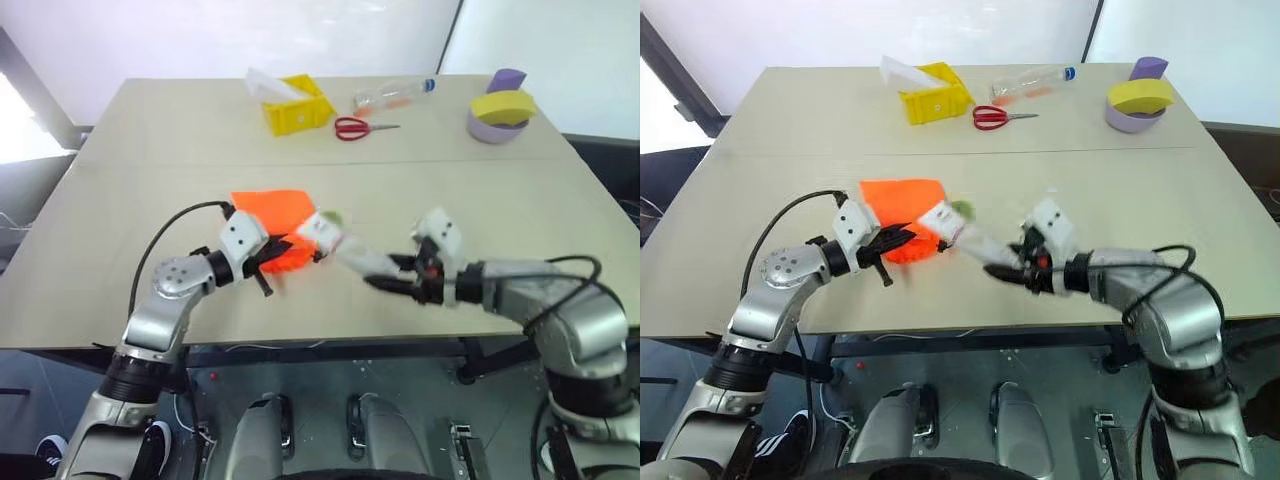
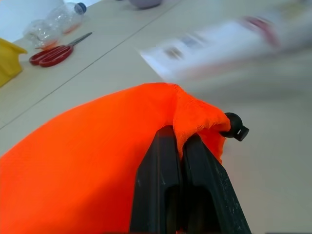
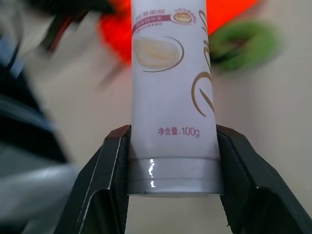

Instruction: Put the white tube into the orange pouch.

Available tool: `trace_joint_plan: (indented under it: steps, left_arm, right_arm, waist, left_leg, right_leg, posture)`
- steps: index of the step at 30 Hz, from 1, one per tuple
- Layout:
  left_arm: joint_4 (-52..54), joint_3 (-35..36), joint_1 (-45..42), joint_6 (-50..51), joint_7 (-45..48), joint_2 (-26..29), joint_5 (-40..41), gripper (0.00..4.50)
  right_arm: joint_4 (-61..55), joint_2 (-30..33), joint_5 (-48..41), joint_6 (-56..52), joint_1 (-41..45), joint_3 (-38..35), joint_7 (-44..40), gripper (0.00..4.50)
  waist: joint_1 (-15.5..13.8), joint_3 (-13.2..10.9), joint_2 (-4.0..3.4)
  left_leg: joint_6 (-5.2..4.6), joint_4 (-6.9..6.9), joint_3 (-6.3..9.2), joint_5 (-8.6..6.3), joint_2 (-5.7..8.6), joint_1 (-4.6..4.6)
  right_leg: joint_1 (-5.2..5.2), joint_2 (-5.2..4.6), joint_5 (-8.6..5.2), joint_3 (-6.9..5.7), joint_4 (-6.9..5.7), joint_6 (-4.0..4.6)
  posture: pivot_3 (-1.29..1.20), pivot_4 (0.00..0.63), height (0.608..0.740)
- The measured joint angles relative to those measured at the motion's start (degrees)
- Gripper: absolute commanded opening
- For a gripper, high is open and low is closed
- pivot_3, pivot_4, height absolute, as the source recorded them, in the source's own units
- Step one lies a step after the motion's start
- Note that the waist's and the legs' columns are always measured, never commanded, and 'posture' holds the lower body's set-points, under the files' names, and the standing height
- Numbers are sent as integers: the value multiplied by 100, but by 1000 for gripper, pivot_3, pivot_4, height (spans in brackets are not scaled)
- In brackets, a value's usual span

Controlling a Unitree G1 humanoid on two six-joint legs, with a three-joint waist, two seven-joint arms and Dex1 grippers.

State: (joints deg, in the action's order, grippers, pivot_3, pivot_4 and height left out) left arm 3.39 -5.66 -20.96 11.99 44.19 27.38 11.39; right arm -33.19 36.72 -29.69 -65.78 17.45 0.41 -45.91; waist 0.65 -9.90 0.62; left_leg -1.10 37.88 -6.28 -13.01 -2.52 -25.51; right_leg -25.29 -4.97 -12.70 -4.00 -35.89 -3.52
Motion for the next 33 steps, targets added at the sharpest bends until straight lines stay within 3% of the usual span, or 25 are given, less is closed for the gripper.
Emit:
trace_joint_plan:
  steps: [6, 9, 12, 18, 29, 33]
  left_arm:
    - [-25, 10, -130, 151, -21, 75, -15, 0]
    - [32, 10, -164, 293, 2, 138, -10, 0]
    - [201, -11, -164, 425, 37, 150, 5, 0]
    - [332, -13, -97, 578, 30, 201, 20, 0]
    - [769, -27, 119, 1014, 183, 312, 174, 0]
    - [772, -12, 112, 1031, 136, 310, 167, 0]
  right_arm:
    - [-70, 98, 174, 404, -191, 659, 161, 1844]
    - [69, -295, 276, 509, -18, 1001, 464, 1844]
    - [285, -675, 318, 504, 254, 1080, 776, 1844]
    - [343, -601, 372, 508, 281, 1264, 859, 1844]
    - [1135, -1834, 604, 261, 862, 1367, 1909, 1844]
    - [1656, -2570, 729, 176, 1187, 1351, 2445, 1844]
  waist:
    - [11, -1, 0]
    - [14, -1, 1]
    - [0, -1, 1]
    - [-14, -1, 1]
    - [7, 0, 2]
    - [22, 0, 2]
  left_leg:
    - [0, -1, -1, -1, -5, -8]
    - [0, -20, -1, 0, -6, -8]
    - [-12, -35, -2, 9, -5, -11]
    - [-17, -47, -2, 12, -2, -17]
    - [-12, -47, -1, 15, -11, -5]
    - [-9, -48, -2, 18, -13, -3]
  right_leg:
    - [-3, -5, 17, -26, 44, 22]
    - [-6, -3, 19, -28, 51, 25]
    - [-11, -2, 19, -30, 54, 23]
    - [-8, -3, 16, -41, 70, 17]
    - [-5, 4, 18, -52, 52, 19]
    - [-6, 16, 19, -51, 45, 17]
  posture:
    - [0, 150, 740]
    - [0, 150, 740]
    - [0, 150, 740]
    - [0, 150, 740]
    - [0, 150, 740]
    - [0, 150, 740]
